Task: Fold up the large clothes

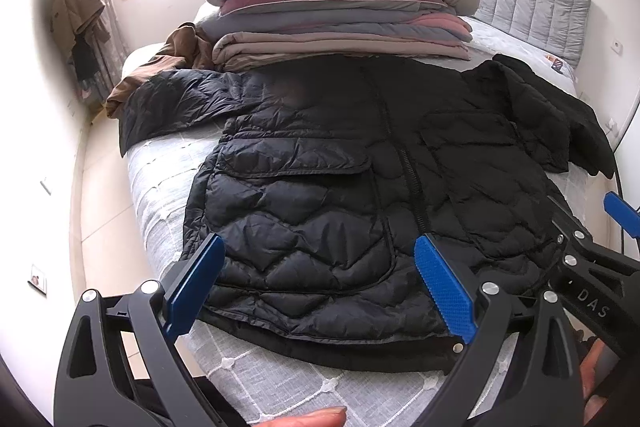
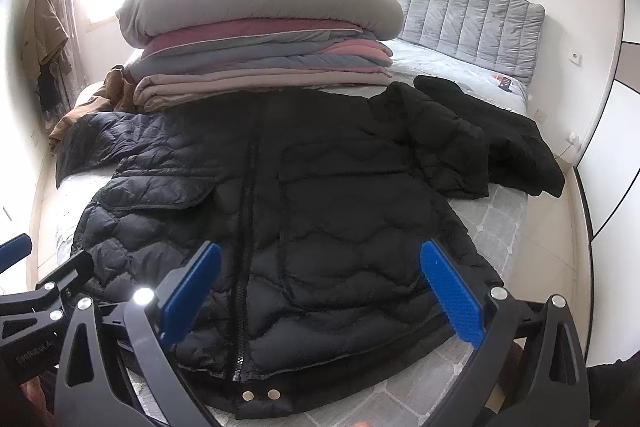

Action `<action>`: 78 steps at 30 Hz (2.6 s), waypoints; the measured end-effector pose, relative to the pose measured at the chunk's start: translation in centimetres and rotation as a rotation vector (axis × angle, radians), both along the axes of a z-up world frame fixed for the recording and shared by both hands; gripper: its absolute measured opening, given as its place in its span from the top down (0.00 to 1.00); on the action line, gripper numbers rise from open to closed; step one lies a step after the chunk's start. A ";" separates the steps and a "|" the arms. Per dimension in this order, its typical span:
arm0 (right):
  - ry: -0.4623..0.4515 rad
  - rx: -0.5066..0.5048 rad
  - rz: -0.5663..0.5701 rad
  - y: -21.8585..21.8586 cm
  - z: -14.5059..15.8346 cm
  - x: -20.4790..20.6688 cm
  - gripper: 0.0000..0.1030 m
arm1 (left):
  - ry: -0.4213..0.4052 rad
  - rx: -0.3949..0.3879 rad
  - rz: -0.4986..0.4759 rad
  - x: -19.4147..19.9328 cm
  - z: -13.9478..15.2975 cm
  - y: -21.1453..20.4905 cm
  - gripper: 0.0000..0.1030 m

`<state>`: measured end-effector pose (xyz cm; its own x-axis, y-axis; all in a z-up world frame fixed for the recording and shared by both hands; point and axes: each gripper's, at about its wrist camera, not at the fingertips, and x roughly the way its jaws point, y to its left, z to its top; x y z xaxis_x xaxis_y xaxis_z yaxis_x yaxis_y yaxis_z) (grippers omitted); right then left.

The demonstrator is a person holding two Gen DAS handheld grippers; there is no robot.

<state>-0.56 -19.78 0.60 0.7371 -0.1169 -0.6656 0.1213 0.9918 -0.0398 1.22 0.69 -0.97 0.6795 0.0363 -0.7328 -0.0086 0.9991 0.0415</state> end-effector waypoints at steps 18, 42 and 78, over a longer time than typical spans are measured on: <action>-0.006 0.008 -0.014 -0.6 0.0 0.1 0.06 | 0.008 0.002 -0.003 0.3 -0.5 0.0 0.10; -0.011 0.014 -0.016 -0.8 0.0 0.2 0.07 | 0.013 0.002 -0.004 0.5 -0.9 0.0 0.10; 0.191 0.183 0.072 -15.3 -3.5 5.5 0.07 | 0.140 -0.109 -0.099 3.9 -2.0 4.9 0.10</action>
<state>4.95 -35.09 -2.94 0.5984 0.0662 -0.7984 0.0575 0.9905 0.1252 5.12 5.58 -3.01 0.5674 -0.1107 -0.8160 0.0882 0.9934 -0.0734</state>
